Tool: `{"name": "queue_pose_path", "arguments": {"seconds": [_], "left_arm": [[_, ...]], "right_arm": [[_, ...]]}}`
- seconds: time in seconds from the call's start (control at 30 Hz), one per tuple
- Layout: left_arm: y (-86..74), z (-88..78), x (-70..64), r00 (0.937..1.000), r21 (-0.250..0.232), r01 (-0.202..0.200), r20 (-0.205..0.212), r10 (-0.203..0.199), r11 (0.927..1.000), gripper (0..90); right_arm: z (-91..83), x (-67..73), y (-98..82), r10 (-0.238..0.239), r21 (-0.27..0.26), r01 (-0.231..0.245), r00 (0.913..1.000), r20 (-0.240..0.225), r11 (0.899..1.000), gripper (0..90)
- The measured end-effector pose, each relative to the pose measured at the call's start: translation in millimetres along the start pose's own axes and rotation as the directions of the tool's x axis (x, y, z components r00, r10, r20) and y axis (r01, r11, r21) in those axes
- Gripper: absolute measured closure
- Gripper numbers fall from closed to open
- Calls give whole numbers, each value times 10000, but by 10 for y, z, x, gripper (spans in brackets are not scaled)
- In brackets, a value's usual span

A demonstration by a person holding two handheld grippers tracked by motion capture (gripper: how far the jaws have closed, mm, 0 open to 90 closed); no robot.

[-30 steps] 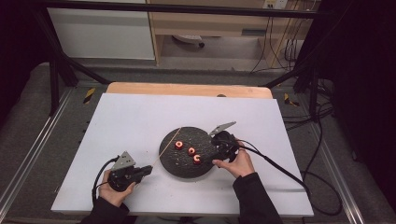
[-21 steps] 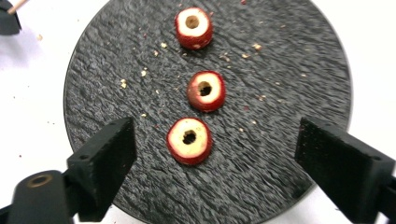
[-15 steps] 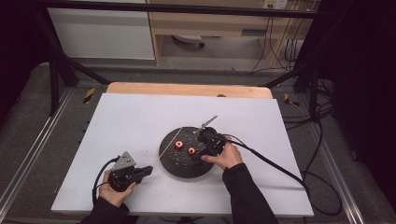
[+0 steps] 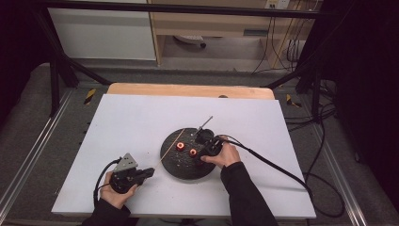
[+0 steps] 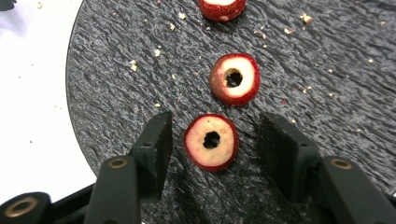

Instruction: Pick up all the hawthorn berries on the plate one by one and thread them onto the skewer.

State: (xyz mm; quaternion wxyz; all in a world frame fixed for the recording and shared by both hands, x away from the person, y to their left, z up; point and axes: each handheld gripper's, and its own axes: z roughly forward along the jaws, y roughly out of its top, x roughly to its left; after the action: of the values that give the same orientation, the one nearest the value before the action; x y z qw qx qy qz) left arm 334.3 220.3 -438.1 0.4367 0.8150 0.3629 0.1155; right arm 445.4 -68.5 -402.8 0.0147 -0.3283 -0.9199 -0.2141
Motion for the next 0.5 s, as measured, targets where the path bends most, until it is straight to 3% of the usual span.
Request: {"name": "queue_pose_path", "arguments": {"seconds": [0.5], "left_arm": [[2, 1, -4, 10000, 20, -12, 4, 12, 10000, 885]], "right_arm": [[39, -45, 13, -78, 382, 90, 9995, -320, 9992, 599]]}}
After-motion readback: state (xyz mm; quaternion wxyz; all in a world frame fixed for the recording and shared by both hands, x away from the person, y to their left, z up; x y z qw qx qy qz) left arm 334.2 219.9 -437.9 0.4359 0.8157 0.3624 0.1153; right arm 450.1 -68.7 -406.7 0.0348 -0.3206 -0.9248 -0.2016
